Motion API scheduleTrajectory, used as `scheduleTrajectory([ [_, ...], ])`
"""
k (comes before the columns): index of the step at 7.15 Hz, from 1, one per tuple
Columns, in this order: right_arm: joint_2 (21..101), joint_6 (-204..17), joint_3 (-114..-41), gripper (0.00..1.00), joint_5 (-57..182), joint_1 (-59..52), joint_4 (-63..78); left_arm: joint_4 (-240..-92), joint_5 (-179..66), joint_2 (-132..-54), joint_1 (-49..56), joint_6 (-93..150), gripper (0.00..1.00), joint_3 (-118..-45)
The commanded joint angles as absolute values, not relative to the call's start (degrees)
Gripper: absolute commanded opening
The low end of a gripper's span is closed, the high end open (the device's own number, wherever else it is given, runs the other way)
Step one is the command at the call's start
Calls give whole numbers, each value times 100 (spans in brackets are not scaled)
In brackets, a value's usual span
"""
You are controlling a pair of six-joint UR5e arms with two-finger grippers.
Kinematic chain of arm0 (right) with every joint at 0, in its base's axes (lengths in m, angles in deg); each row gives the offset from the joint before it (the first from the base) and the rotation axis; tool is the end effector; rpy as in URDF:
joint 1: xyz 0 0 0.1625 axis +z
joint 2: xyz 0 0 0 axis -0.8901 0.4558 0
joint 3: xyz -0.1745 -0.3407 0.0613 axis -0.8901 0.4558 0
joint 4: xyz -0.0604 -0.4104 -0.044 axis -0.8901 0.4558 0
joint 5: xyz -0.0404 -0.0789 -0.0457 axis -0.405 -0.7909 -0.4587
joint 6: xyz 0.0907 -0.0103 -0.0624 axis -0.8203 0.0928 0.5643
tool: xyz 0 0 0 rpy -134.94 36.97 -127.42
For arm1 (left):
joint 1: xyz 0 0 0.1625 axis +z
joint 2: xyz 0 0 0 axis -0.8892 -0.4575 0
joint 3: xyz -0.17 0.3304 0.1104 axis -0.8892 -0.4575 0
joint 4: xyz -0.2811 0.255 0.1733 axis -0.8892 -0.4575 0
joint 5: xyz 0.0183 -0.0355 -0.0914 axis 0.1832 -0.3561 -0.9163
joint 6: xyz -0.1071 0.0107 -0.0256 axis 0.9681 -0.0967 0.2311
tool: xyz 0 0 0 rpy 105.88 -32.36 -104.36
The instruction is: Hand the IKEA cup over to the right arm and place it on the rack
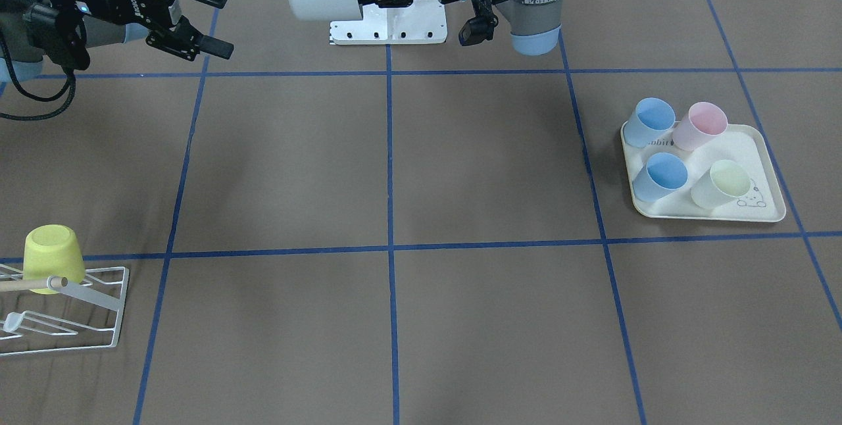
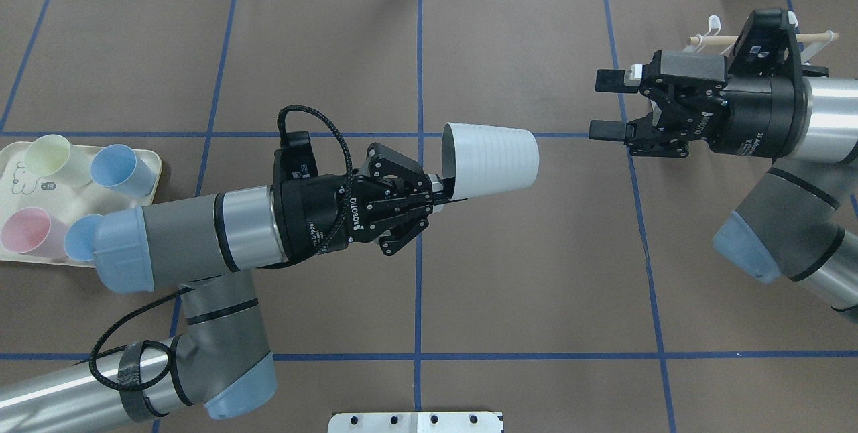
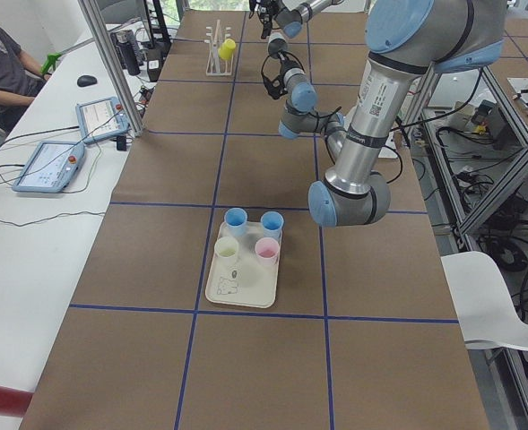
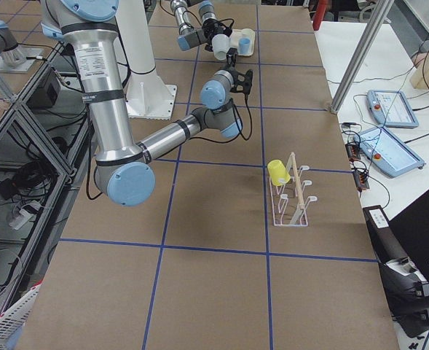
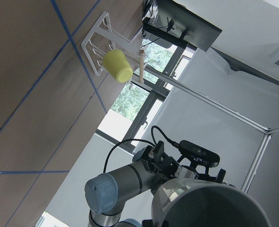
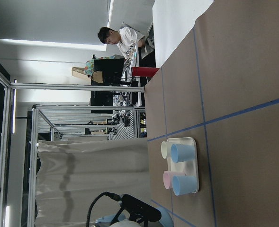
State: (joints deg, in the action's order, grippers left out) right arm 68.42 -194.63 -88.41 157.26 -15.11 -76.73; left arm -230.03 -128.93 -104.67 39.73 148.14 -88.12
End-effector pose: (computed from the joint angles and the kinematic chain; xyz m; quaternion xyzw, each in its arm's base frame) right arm -0.2508 -0.3978 0.2279 0.0387 -0.8637 0.1105 0.4903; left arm 0.4397 -0.3242 0.0992 -0.1809 0.8847 -0.2139 0.3726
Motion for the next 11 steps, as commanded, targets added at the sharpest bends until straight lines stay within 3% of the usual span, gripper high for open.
scheduleTrajectory([
  [1, 6807, -19521, -8839, 98, 15292, -1917, -7945, -23005, -12877, -10526, 3983, 14821, 0, -8776],
  [11, 6754, -19583, -8839, 98, 14797, -2588, -8403, -23014, -12763, -10641, 4168, 14856, 0, -8749],
])
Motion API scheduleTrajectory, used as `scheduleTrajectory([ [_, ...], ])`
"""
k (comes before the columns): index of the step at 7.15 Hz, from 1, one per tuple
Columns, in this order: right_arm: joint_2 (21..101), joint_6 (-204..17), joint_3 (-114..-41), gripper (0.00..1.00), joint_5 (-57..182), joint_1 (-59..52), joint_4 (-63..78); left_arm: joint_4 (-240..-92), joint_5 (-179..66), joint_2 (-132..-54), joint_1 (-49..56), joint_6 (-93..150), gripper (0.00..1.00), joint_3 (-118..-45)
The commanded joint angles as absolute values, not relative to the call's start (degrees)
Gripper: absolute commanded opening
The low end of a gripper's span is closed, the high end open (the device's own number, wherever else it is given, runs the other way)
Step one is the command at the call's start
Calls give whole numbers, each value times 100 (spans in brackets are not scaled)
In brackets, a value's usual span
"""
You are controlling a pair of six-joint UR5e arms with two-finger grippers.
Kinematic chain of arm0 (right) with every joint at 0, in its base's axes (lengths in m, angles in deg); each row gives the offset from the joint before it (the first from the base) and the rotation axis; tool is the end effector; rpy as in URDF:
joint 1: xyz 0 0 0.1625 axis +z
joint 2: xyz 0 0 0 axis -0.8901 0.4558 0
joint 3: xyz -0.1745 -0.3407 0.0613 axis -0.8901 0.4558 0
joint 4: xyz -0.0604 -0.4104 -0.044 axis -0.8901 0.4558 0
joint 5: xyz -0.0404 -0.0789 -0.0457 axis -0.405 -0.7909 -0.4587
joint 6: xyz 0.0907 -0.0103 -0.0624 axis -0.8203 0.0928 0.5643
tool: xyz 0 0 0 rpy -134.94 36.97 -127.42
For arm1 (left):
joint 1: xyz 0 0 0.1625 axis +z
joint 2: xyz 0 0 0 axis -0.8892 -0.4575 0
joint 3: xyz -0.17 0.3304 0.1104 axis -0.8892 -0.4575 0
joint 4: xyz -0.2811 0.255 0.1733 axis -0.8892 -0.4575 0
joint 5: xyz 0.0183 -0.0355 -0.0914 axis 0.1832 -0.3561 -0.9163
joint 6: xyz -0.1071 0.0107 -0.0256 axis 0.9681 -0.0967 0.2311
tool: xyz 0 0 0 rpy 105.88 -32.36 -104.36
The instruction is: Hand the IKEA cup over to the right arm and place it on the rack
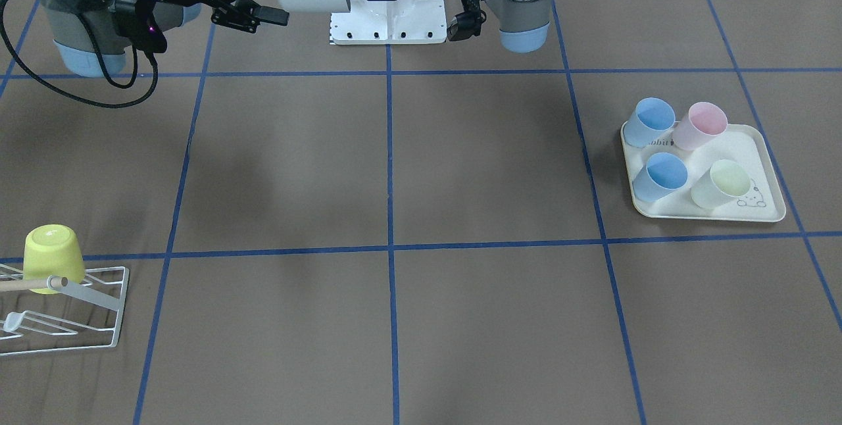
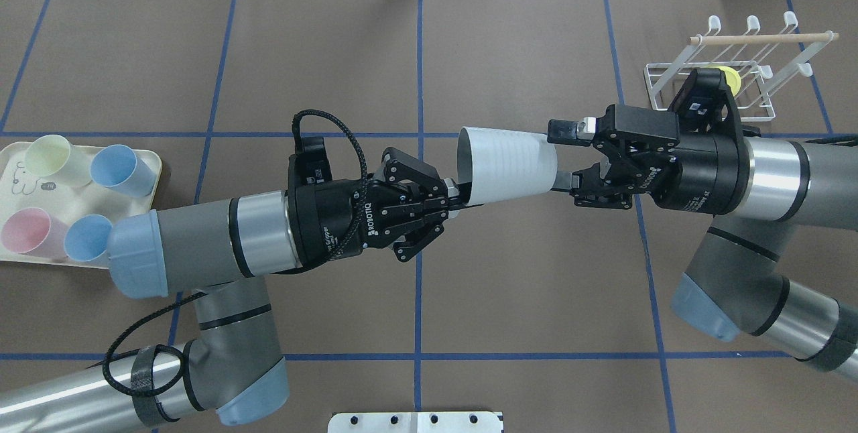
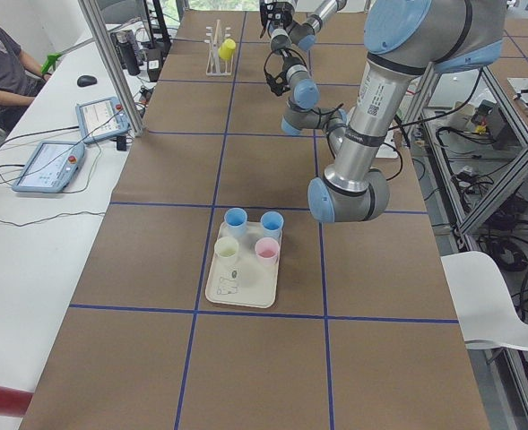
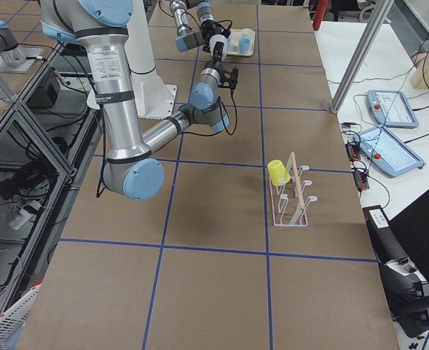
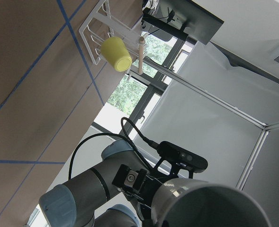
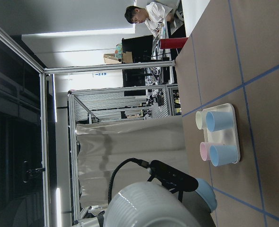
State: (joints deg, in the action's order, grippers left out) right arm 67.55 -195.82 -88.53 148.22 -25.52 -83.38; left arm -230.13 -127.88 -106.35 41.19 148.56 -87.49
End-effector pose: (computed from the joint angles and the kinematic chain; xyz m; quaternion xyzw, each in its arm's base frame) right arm -0.3004 -0.3522 0.2138 0.0003 -0.9026 0.0957 0.4197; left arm 0.4491 -0.3156 0.0871 -0.1922 0.8869 -0.2124 0.3625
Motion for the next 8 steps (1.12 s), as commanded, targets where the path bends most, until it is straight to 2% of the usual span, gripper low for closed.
scheduleTrajectory([
  [1, 6754, -19583, -8848, 98, 14754, -2605, -8403, -23031, -12763, -10658, 4194, 14856, 0, -8749],
  [5, 6667, -19574, -8848, 97, 14621, -2737, -8403, -23057, -12763, -10667, 4203, 14856, 0, -8740],
  [7, 6649, -19539, -8839, 81, 14586, -2772, -8403, -23058, -12763, -10667, 4203, 14856, 0, -8740],
  [8, 6640, -19530, -8839, 68, 14586, -2781, -8403, -23058, -12763, -10659, 4212, 14847, 0, -8740],
])
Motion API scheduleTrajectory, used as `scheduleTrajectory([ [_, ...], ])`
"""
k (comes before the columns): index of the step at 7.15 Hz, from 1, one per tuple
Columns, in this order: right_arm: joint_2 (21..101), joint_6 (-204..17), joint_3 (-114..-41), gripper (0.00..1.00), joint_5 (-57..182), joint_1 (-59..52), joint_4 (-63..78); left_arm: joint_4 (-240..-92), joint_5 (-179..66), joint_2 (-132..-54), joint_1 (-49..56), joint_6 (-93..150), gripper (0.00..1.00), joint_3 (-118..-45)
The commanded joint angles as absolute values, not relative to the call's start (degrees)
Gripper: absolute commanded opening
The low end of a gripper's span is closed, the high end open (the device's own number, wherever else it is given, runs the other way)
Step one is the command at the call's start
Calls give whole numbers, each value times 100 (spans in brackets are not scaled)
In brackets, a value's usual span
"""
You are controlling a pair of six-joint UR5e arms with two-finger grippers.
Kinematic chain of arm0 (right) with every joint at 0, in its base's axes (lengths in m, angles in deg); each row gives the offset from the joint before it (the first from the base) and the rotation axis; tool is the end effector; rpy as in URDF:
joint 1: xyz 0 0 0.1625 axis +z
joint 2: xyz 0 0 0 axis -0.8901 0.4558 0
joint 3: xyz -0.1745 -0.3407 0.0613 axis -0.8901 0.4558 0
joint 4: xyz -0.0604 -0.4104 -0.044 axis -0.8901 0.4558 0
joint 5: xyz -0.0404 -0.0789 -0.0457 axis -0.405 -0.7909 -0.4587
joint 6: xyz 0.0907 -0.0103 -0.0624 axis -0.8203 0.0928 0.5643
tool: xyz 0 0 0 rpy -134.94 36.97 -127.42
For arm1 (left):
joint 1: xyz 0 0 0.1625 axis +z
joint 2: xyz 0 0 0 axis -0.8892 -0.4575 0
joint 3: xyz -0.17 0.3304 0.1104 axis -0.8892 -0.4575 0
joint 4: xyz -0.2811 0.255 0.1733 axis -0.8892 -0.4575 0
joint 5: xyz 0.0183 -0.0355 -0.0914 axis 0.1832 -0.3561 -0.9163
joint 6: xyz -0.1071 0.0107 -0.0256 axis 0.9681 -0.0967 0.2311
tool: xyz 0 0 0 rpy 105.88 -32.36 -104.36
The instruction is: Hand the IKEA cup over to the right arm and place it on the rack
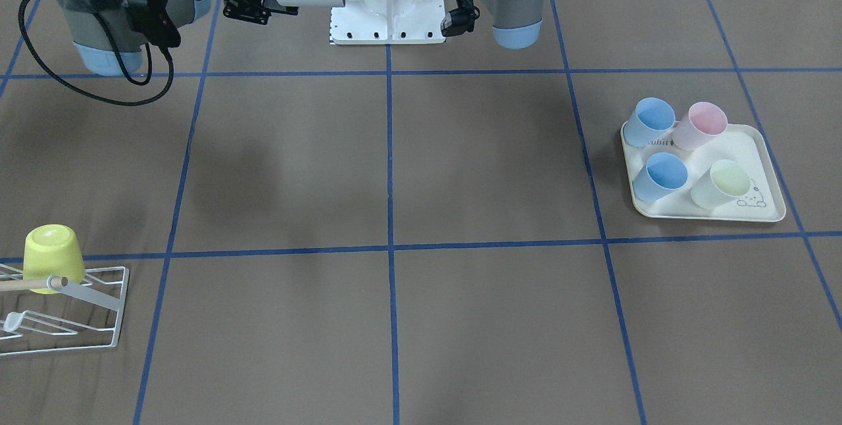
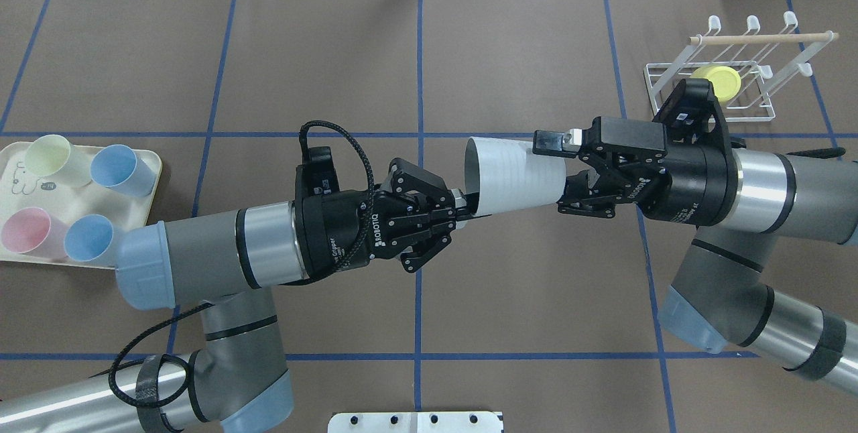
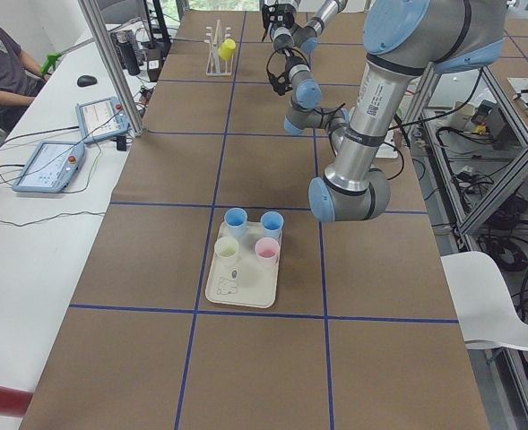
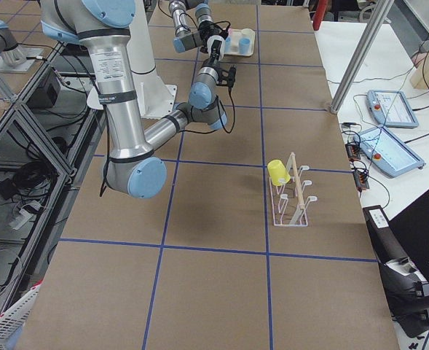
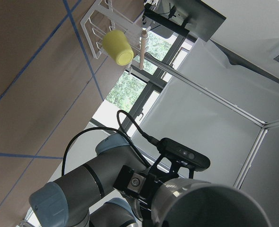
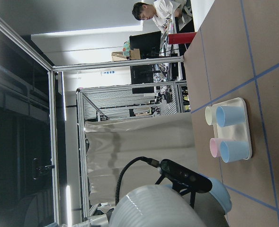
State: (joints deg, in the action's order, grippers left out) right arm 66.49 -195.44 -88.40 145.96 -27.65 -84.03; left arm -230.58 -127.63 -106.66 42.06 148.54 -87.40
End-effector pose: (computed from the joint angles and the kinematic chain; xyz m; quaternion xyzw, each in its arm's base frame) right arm -0.3116 -0.3447 0.2052 -0.0032 -0.9102 0.0950 0.4032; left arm 0.4528 -0.3088 0.0846 -0.1983 0.8880 -0.2084 0.3587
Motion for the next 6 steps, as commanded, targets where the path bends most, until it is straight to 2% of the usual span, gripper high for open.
scheduleTrajectory([
  [1, 6649, -19530, -8839, 48, 14595, -2781, -8403, -23049, -12763, -10659, 4221, 14813, 28, -8740],
  [2, 6649, -19530, -8839, 32, 14595, -2781, -8403, -23023, -12763, -10659, 4221, 14769, 71, -8740],
  [3, 6649, -19530, -8848, 24, 14595, -2773, -8403, -22988, -12763, -10659, 4203, 14768, 100, -8784],
  [6, 6710, -19530, -8901, 24, 14656, -2476, -8404, -22979, -12798, -10353, 3757, 14742, 100, -8819],
])
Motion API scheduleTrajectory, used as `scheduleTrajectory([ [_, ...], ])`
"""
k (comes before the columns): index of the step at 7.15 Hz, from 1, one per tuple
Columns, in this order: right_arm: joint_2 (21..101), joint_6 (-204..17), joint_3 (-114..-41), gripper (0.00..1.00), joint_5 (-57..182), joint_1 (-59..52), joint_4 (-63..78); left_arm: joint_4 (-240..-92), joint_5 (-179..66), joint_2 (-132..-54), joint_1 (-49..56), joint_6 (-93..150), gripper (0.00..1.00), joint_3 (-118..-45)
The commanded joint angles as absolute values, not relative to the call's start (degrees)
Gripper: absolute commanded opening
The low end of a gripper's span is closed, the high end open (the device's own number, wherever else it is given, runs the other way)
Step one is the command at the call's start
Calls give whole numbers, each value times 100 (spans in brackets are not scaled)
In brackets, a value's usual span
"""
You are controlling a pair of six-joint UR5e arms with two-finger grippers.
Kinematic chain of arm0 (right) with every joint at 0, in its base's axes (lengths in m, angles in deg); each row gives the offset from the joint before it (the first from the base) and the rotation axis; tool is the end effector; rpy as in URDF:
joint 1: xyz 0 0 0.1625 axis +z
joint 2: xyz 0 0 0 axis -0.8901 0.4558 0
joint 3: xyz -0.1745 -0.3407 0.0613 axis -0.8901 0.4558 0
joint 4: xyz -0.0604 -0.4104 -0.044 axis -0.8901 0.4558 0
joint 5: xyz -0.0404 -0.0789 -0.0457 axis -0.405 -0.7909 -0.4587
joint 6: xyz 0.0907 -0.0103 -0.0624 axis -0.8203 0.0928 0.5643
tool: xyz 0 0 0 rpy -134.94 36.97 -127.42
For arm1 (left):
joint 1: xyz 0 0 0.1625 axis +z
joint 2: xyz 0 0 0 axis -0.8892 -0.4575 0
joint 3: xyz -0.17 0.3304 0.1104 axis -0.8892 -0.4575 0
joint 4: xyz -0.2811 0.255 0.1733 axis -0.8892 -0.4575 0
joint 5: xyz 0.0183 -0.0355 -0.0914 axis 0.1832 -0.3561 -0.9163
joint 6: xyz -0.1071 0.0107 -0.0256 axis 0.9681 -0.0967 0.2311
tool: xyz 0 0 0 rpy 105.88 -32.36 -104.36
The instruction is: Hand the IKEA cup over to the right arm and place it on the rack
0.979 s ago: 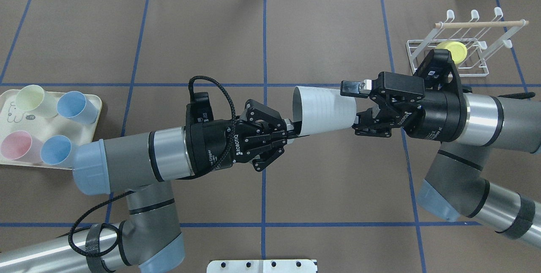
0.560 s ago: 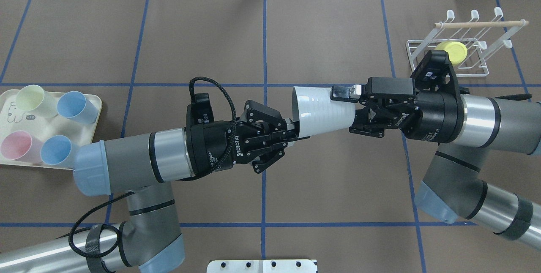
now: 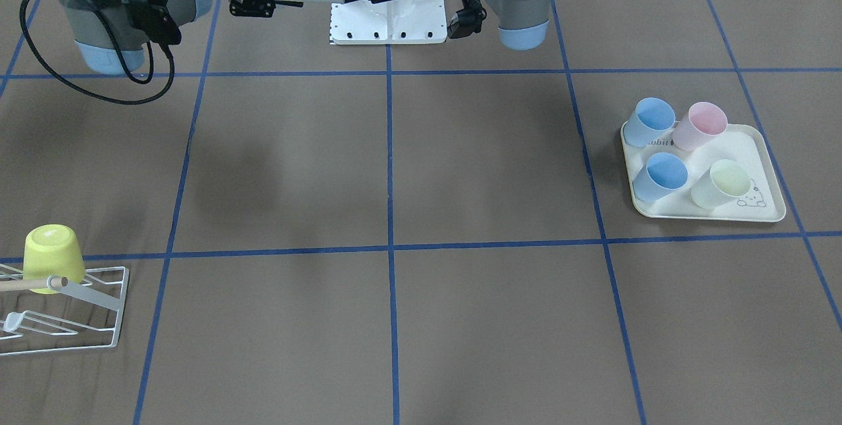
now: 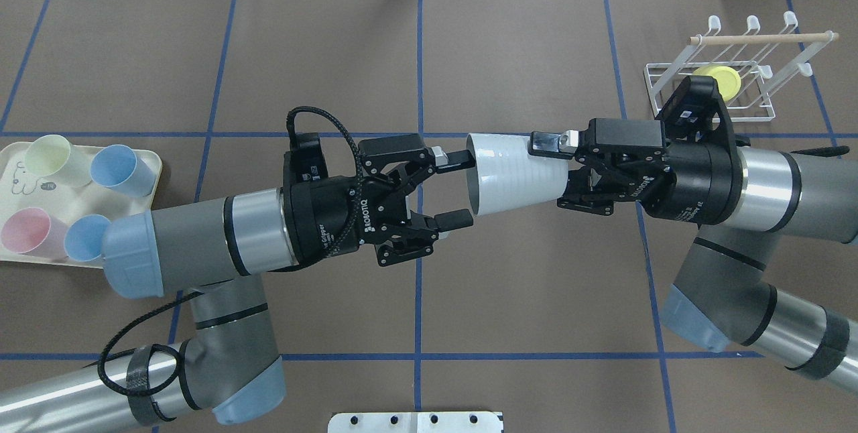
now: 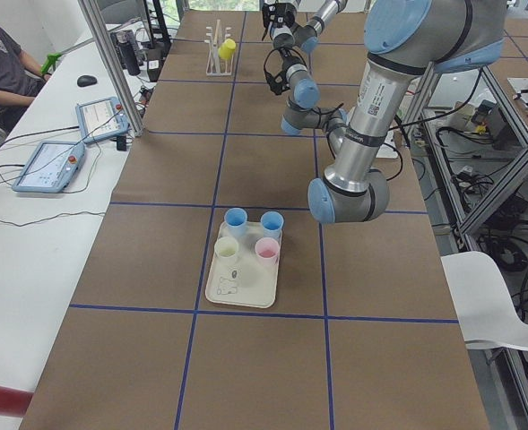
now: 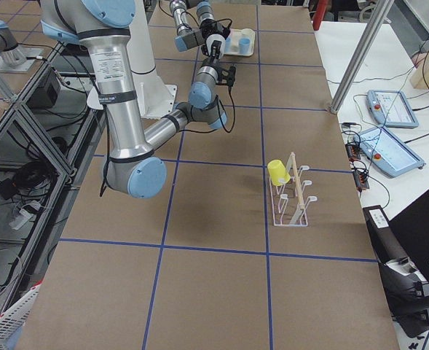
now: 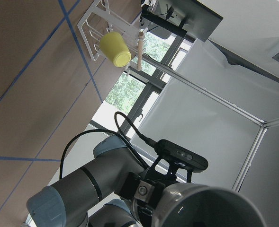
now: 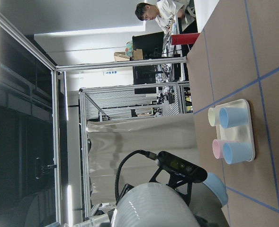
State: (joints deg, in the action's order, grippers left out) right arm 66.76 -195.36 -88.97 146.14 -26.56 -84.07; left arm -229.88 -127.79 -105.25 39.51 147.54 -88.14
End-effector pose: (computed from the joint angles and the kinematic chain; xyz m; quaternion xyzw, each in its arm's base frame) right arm -0.3022 -0.3481 0.2039 0.0060 -0.9111 0.0957 0.4009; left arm 0.4373 -0.3278 0.0937 -0.1706 0.8886 -0.2182 0.3655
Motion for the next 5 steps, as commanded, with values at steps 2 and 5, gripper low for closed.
scheduleTrajectory([
  [2, 6868, -19128, -8709, 24, 14953, -1932, -8176, -22368, -13059, -10228, 3152, 14724, 100, -8749],
  [5, 7315, -17741, -7972, 24, 16541, -265, -7773, -20708, -14560, -9992, 1983, 12800, 100, -8696],
])
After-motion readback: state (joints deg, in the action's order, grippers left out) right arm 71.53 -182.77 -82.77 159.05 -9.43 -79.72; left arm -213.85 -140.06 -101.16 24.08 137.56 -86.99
